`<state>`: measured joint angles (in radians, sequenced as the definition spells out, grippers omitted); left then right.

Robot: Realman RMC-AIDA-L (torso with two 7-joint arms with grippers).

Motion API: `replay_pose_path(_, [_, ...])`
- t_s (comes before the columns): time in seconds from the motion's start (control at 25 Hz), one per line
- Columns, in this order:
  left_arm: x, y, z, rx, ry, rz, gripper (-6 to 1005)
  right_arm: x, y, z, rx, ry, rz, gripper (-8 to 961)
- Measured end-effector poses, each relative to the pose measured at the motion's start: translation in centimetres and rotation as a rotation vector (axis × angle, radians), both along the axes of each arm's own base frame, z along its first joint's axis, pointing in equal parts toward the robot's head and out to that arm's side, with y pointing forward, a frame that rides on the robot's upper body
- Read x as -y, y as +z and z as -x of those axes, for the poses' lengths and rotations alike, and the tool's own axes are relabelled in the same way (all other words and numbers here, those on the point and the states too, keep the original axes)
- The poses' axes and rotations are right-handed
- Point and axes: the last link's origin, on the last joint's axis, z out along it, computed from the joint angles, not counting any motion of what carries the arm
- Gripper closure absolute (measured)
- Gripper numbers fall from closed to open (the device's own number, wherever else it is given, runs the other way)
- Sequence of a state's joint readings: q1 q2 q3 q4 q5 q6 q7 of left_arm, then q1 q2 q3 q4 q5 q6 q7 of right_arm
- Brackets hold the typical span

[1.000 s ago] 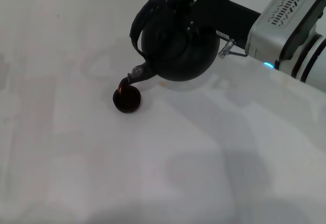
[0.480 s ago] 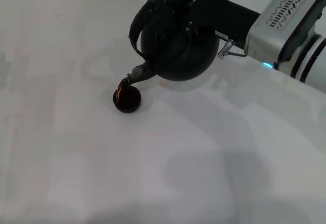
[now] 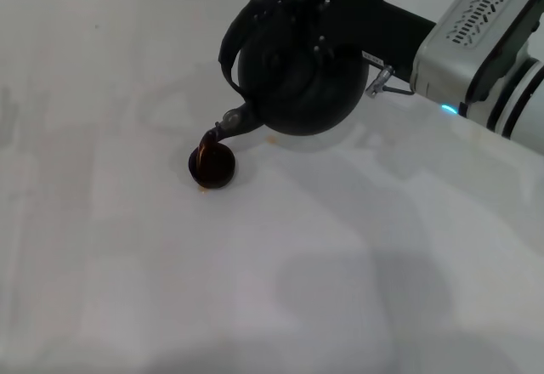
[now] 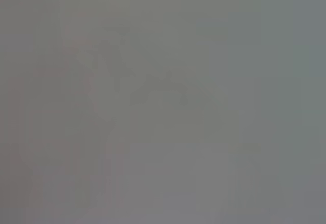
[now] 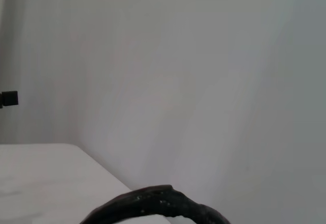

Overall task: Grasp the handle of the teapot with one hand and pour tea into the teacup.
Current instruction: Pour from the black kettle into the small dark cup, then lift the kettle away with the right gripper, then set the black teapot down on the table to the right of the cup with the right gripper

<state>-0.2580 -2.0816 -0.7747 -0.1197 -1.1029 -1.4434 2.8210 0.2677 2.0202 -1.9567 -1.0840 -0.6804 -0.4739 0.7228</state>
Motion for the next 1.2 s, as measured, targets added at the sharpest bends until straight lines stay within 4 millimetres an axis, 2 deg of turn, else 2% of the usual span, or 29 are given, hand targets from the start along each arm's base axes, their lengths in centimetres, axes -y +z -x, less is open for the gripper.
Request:
replay_pose_path(0.72, [0.0,-0.1,-0.1,0.003,-0.002,0.002,120,0.0,0.1,-1.4,-0.109,-0.110,0.016,767])
replay_pose_path(1.2, [-0.1,-0.1,-0.1,0.003,-0.006,0.004,121,0.3,1.6,-4.7,-0.368,-0.267,0.008,767])
